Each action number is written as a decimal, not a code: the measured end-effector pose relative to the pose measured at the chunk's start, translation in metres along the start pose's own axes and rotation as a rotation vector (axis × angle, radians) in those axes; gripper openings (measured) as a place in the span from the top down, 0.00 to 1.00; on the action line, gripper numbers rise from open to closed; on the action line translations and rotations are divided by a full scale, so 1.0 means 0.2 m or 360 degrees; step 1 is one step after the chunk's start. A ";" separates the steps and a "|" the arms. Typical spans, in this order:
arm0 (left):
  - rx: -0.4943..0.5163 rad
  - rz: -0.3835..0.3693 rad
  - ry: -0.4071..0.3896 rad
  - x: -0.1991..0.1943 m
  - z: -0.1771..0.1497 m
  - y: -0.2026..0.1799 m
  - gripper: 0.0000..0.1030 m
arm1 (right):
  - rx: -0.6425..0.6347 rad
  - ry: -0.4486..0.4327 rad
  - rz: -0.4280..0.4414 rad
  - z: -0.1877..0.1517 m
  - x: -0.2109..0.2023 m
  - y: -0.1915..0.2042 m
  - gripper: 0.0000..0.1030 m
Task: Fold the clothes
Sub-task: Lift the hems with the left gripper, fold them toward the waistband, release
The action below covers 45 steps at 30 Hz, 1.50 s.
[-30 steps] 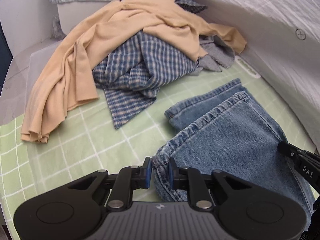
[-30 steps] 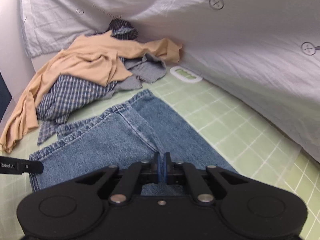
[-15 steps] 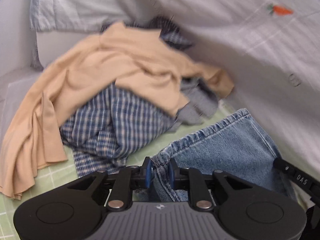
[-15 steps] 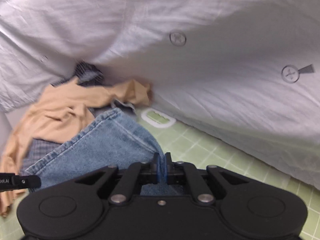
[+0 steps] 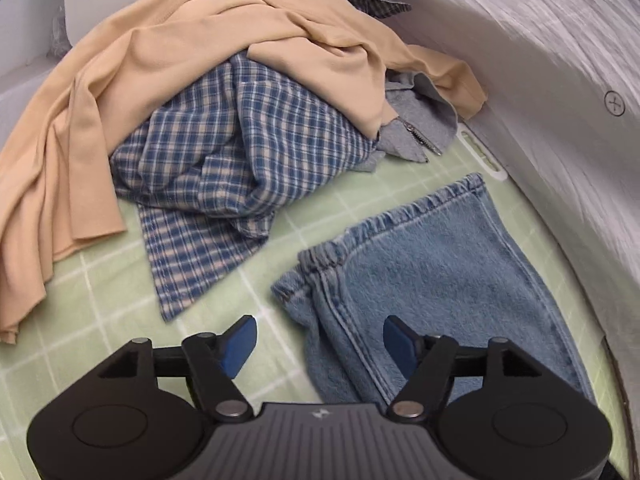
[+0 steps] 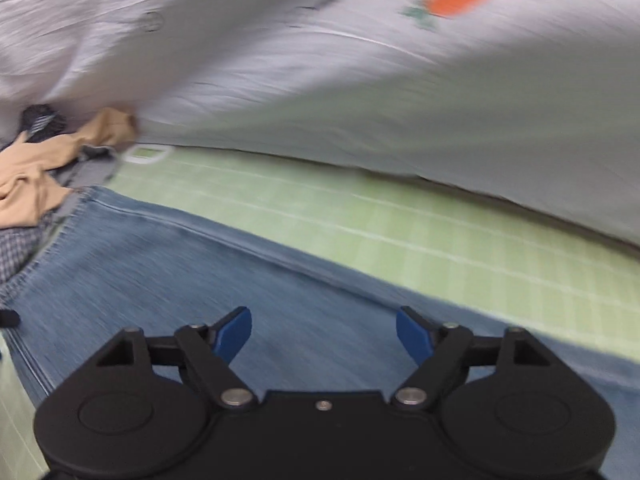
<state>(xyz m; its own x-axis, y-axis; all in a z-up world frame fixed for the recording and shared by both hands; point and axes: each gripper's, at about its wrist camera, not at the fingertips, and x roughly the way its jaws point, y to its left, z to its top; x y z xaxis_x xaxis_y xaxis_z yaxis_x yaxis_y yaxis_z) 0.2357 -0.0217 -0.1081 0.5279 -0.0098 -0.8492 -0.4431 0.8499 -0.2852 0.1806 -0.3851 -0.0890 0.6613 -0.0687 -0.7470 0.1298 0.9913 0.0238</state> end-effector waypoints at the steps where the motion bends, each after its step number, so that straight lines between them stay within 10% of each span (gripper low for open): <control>1: 0.0009 -0.0005 -0.0002 0.00 -0.01 -0.01 0.30 | 0.0061 0.0014 -0.0055 -0.03 -0.03 -0.06 0.19; 10: 0.0169 0.0047 -0.0015 0.05 -0.01 -0.13 0.30 | 0.0370 0.0124 -0.0450 -0.30 -0.25 -0.47 0.07; 17: 0.0190 0.0113 -0.0043 0.05 0.02 -0.09 0.87 | 0.0440 0.0180 -0.0579 -0.48 -0.33 -0.66 0.05; 28: 0.0116 0.0132 -0.0116 -0.14 0.04 0.15 0.92 | 0.0393 0.0224 -0.0557 -0.66 -0.45 -0.66 0.01; 39: 0.0614 -0.0315 -0.0415 -0.53 -0.11 -0.39 0.95 | 0.0726 0.0086 -0.0665 -0.70 -0.67 -1.00 0.01; 45: 0.0940 -0.0617 -0.0274 -0.64 -0.53 -0.79 0.95 | 0.0826 0.0052 -0.0719 -0.82 -0.82 -1.26 0.01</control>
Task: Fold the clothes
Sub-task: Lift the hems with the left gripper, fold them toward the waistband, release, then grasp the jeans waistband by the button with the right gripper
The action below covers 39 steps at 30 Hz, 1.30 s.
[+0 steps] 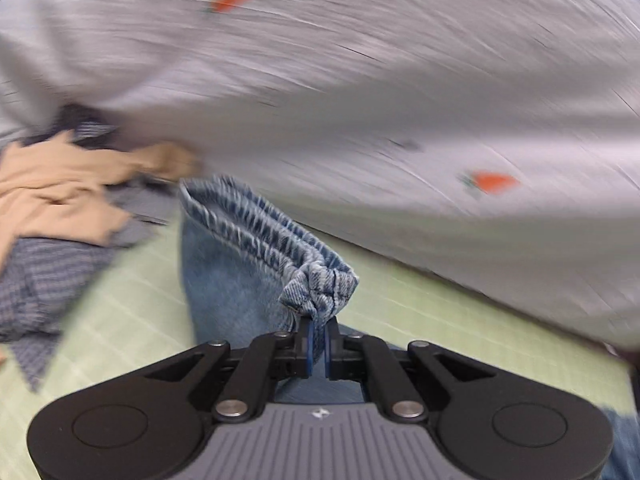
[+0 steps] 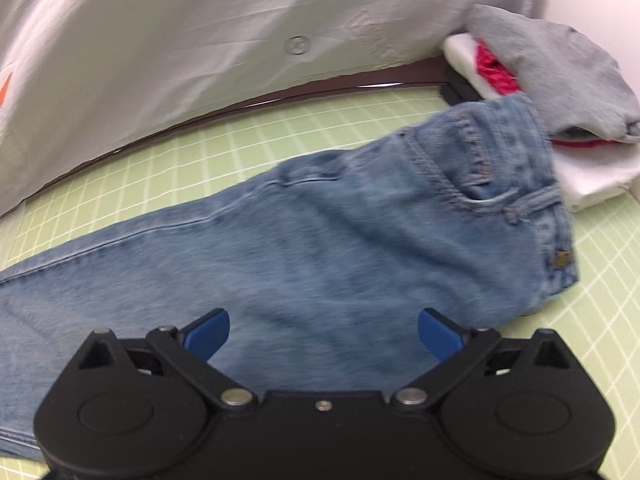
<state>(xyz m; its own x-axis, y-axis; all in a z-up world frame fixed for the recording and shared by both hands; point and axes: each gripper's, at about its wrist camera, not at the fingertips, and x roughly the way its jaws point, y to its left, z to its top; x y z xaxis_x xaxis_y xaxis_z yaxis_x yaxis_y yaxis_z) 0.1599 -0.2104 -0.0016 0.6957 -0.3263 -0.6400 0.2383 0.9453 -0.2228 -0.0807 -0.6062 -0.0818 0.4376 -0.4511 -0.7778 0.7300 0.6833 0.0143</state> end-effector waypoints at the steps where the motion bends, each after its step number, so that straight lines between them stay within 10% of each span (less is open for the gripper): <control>1: 0.0068 -0.0066 0.0063 0.01 -0.07 -0.10 0.95 | 0.0010 0.0000 -0.0011 0.00 0.00 -0.05 0.01; 5: 0.0316 -0.0267 0.0374 0.09 -0.39 -0.43 0.92 | 0.0067 0.0020 -0.0045 -0.01 0.03 -0.26 0.01; 9: 0.0542 -0.0116 0.0557 0.18 -0.67 -0.58 0.85 | 0.0145 0.0057 -0.0063 -0.02 0.06 -0.41 0.01; 21: 0.0157 -0.0114 0.0441 0.04 -0.44 -0.45 0.50 | 0.0398 0.0120 0.0071 -0.06 0.10 -0.58 0.01; 39: 0.0555 0.0181 0.0711 0.29 -0.57 -0.50 0.29 | 0.0896 -0.0045 0.0264 -0.08 0.19 -0.74 0.00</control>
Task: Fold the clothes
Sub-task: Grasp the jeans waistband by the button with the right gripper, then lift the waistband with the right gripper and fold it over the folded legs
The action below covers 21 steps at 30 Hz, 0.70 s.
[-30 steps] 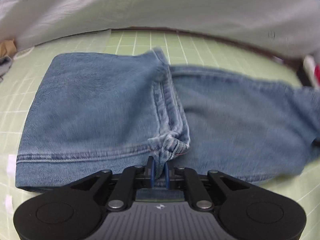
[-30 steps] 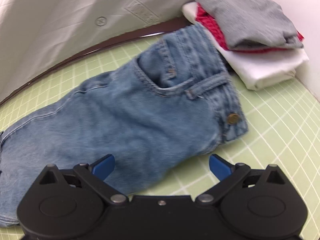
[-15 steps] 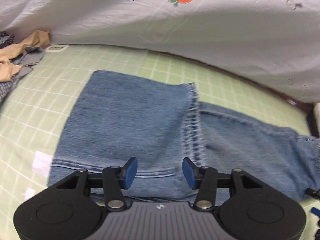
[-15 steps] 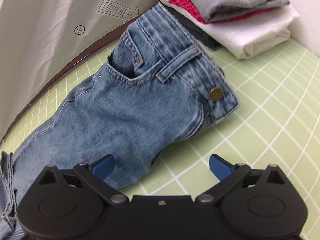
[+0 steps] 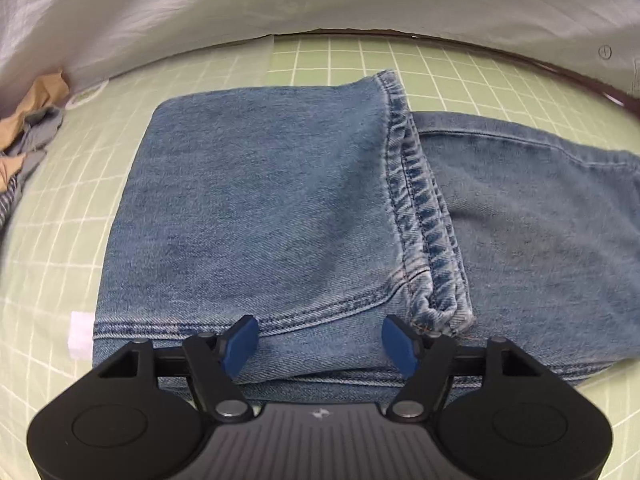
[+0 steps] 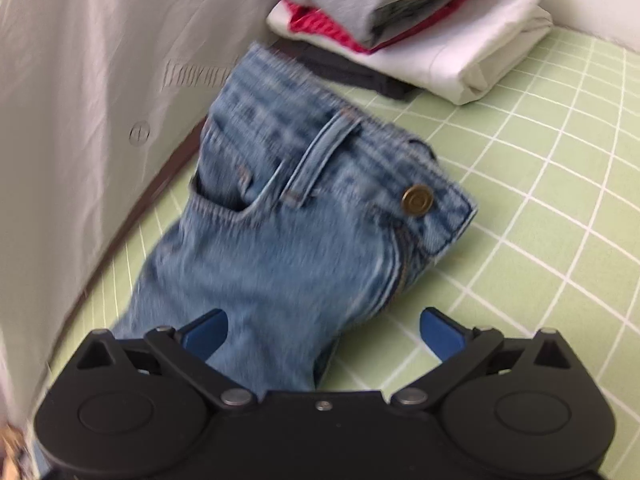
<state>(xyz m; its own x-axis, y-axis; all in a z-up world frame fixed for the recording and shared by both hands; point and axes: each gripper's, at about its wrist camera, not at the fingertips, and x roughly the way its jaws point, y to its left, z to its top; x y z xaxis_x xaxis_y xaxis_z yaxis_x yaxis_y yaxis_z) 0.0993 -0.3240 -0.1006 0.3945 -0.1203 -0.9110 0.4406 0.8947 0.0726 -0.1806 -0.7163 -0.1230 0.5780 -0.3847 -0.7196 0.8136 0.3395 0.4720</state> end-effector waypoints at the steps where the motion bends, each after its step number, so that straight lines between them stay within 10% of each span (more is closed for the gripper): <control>1: -0.0001 0.0014 0.0004 0.00 0.00 -0.01 0.29 | 0.0038 -0.0022 0.0008 0.02 0.01 -0.01 0.00; 16: -0.0111 0.0084 0.0071 0.05 0.03 0.02 0.12 | -0.0029 -0.0130 -0.0126 0.19 0.19 0.07 0.01; 21: -0.0146 0.0076 0.0074 0.05 0.03 0.04 0.10 | -0.0067 -0.0114 -0.0105 0.21 0.18 0.04 0.42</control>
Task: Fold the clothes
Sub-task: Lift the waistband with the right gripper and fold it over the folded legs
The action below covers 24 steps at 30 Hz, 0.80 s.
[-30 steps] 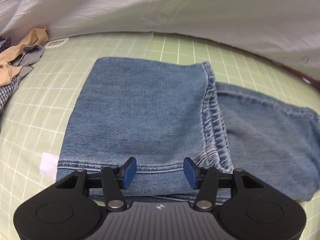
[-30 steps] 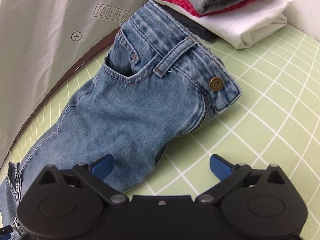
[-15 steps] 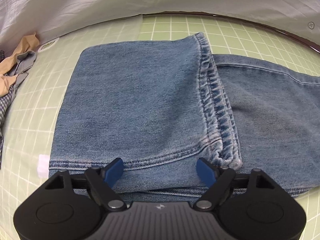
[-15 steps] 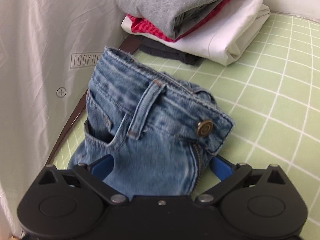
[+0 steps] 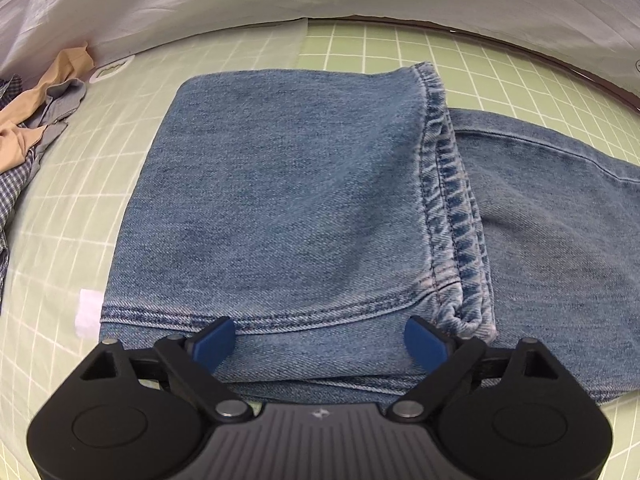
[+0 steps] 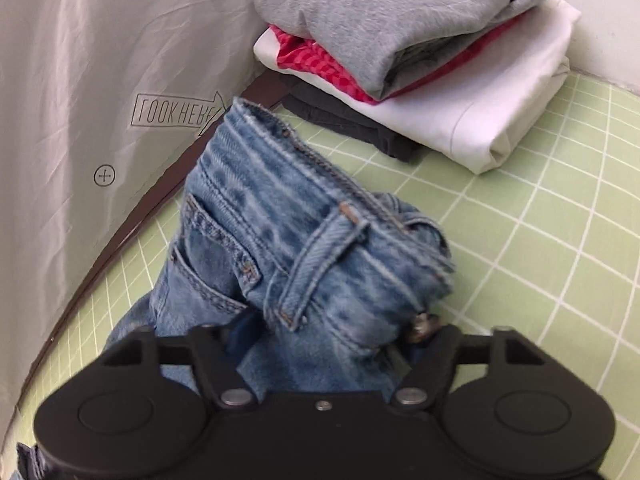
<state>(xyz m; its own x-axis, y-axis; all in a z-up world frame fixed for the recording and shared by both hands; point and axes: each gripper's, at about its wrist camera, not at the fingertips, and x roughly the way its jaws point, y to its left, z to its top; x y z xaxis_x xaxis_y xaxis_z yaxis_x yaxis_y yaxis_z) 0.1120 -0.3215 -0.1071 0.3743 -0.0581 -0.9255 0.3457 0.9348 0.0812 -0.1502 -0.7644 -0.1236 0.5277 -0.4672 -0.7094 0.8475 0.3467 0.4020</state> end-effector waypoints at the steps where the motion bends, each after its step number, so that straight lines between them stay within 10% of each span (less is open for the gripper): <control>1: -0.0001 0.0001 -0.0004 0.00 0.00 0.00 0.10 | 0.0030 0.0011 0.0021 0.01 0.00 -0.02 0.51; 8: -0.0004 0.0012 0.0049 -0.02 0.02 0.00 0.10 | -0.0174 -0.0042 0.0024 0.01 -0.10 0.07 0.67; 24: 0.0051 -0.0099 -0.0058 -0.22 0.12 0.24 0.11 | -0.0603 -0.0290 -0.0123 -0.07 -0.33 0.56 0.71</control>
<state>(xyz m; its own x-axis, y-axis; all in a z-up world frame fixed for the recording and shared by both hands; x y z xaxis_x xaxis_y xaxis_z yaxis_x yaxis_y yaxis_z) 0.1333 -0.2821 -0.0533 0.3821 -0.1293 -0.9150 0.3966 0.9173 0.0360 -0.0911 -0.6832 -0.0392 0.4939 -0.6279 -0.6015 0.8215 0.5636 0.0862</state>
